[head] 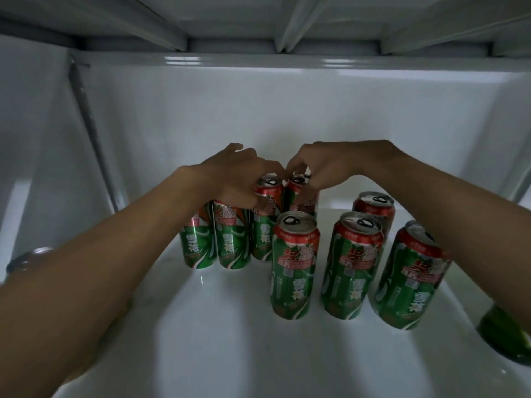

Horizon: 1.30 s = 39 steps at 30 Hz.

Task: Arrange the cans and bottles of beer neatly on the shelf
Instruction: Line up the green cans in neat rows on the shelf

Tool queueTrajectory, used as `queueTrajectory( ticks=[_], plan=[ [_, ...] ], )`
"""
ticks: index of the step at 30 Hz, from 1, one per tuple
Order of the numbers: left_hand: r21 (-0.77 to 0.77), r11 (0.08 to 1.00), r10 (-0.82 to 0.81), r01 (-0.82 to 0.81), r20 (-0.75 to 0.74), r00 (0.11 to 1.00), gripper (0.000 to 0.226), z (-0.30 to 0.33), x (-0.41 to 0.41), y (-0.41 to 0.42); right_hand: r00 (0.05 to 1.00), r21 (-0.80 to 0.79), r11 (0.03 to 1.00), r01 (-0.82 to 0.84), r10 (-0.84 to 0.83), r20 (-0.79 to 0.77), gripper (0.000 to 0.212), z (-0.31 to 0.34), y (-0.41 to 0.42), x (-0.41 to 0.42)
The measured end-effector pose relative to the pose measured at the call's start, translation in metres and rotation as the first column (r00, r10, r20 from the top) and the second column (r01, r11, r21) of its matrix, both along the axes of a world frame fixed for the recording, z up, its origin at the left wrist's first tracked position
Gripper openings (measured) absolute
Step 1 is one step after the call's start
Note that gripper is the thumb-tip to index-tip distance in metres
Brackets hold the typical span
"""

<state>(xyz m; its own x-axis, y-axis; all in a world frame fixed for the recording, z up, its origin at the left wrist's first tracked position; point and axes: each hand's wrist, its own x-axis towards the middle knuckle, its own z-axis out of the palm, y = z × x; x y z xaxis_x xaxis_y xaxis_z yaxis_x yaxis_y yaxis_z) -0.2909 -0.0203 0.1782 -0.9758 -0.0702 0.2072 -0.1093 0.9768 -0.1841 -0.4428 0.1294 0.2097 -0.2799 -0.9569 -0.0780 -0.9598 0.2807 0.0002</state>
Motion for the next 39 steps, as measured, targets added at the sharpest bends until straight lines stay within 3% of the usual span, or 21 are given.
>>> queueTrajectory(
  ticks=[6, 14, 18, 20, 23, 25, 28, 35, 39],
  plan=[
    [-0.001, 1.0, 0.001, -0.001, 0.001, 1.0, 0.066, -0.009, -0.001, 0.001, 1.0, 0.031, 0.999, 0.015, -0.015, 0.012, 0.06, -0.006, -0.002, 0.002],
    [0.232, 0.97, 0.052, -0.073, 0.096, 0.994, 0.073, -0.012, 0.0, 0.001, 0.998, 0.072, 0.996, 0.054, -0.055, 0.016, 0.07, -0.006, 0.001, 0.006],
    [0.241, 0.965, 0.064, -0.1, 0.155, 0.986, 0.076, -0.009, 0.003, 0.005, 0.996, 0.051, 0.997, 0.06, -0.063, 0.063, 0.075, -0.007, 0.007, 0.008],
    [0.256, 0.966, 0.026, -0.038, 0.047, 0.999, 0.068, -0.001, 0.013, 0.015, 0.988, 0.021, 0.996, 0.085, -0.087, 0.125, 0.081, -0.003, 0.02, 0.01],
    [0.432, 0.862, -0.155, 0.267, -0.276, 0.949, 0.043, 0.008, 0.039, 0.042, 0.988, -0.129, 0.984, 0.124, -0.112, 0.103, 0.072, 0.01, 0.06, 0.017],
    [0.542, 0.783, -0.224, 0.305, -0.213, 0.951, 0.038, 0.006, 0.054, 0.065, 0.988, -0.114, 0.987, 0.116, -0.103, 0.112, 0.071, 0.015, 0.091, 0.027],
    [0.525, 0.82, -0.247, 0.229, -0.037, 0.968, 0.057, -0.01, 0.053, 0.084, 0.985, 0.084, 0.991, 0.103, -0.114, 0.129, 0.071, 0.009, 0.117, 0.044],
    [0.657, 0.736, -0.148, 0.164, -0.08, 0.986, 0.059, -0.038, 0.049, 0.082, 0.979, 0.045, 0.997, 0.061, -0.069, 0.194, 0.045, -0.012, 0.123, 0.049],
    [0.648, 0.751, -0.094, 0.123, -0.08, 0.992, 0.062, -0.031, 0.064, 0.081, 0.979, 0.025, 1.0, -0.004, -0.001, 0.203, 0.035, -0.008, 0.12, 0.052]
  ],
)
